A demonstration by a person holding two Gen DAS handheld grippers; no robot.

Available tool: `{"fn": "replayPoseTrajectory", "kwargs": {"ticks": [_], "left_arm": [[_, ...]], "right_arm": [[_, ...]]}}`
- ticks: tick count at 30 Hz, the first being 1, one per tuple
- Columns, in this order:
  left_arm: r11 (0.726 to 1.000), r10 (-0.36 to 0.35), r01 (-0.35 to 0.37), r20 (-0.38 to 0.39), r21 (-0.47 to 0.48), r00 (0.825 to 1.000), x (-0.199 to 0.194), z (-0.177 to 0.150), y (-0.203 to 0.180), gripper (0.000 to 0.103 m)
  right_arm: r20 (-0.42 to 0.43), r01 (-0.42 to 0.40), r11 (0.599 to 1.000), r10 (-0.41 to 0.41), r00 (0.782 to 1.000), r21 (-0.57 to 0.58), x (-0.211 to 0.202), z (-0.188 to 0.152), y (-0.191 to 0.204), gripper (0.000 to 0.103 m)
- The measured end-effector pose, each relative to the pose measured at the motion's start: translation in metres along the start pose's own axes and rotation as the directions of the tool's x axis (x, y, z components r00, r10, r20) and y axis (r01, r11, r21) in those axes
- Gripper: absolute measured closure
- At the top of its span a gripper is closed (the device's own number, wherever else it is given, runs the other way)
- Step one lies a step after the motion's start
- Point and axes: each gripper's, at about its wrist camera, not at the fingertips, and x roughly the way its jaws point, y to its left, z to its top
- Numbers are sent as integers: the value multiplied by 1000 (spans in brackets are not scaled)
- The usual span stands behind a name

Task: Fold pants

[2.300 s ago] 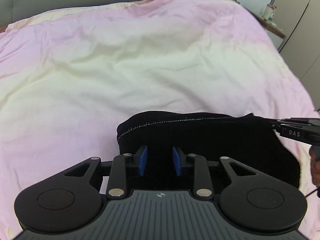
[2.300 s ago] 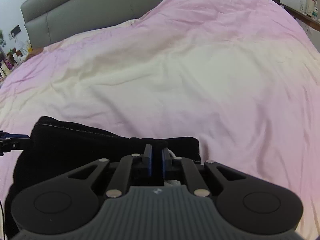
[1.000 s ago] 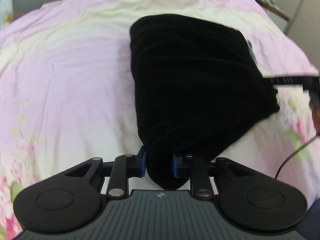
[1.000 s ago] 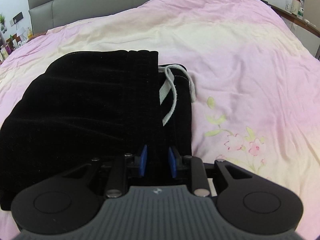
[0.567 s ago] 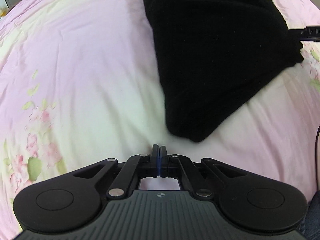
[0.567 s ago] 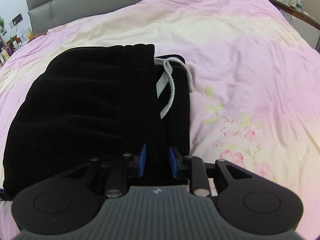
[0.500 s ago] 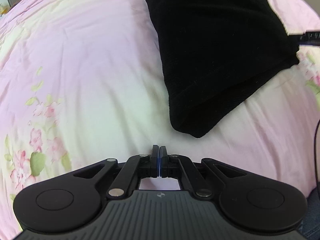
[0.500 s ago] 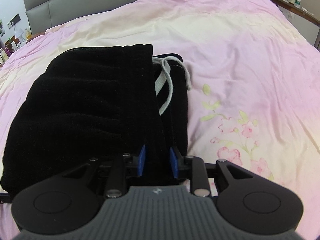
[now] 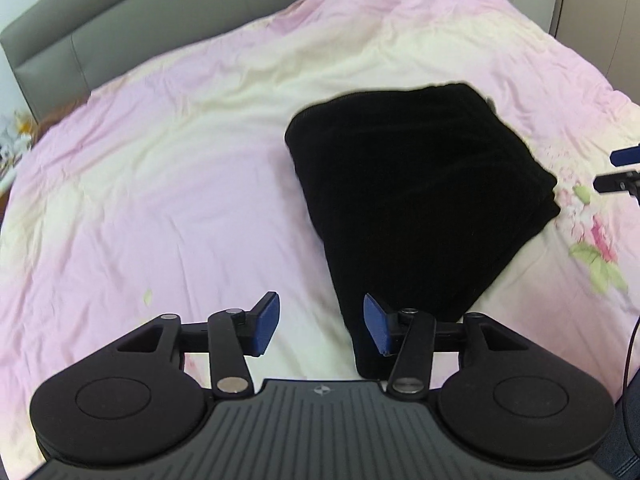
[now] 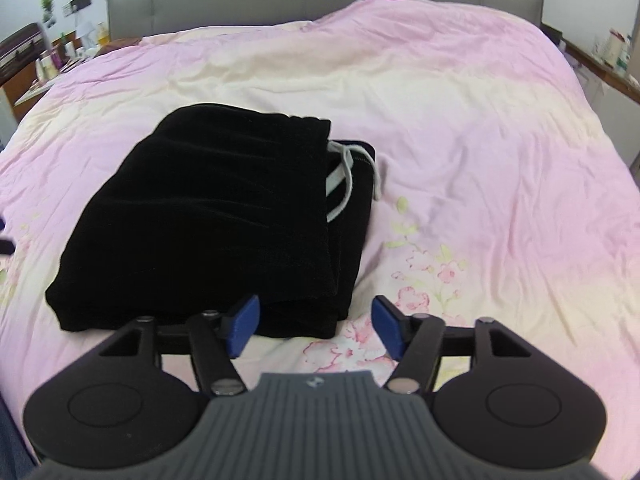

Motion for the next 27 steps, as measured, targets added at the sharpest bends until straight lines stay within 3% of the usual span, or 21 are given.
{"fn": "replayPoseTrajectory", "kwargs": {"ticks": [4, 11, 16, 19, 23, 27], "left_arm": [[999, -32, 30, 57, 35, 998, -3, 20, -2, 29], [996, -89, 86, 70, 37, 994, 15, 61, 7, 20], [986, -163, 164, 23, -40, 986, 55, 77, 32, 18], [962, -238, 236, 3, -140, 971, 88, 80, 53, 18], [906, -343, 327, -11, -270, 939, 132, 77, 75, 18], [861, -406, 372, -28, -346, 913, 170, 72, 83, 18]], "right_arm": [[-9, -47, 999, 47, 999, -19, -18, 12, 3, 12], [-43, -80, 997, 80, 996, 13, -18, 33, -6, 9], [-73, -119, 991, 123, 990, 61, 11, 50, -23, 9], [-88, -157, 978, 170, 982, 139, 42, 58, -39, 9], [-102, -196, 949, 227, 969, 248, 86, 67, -59, 9], [-136, -218, 918, 275, 952, 331, 133, 72, -74, 9]]}}
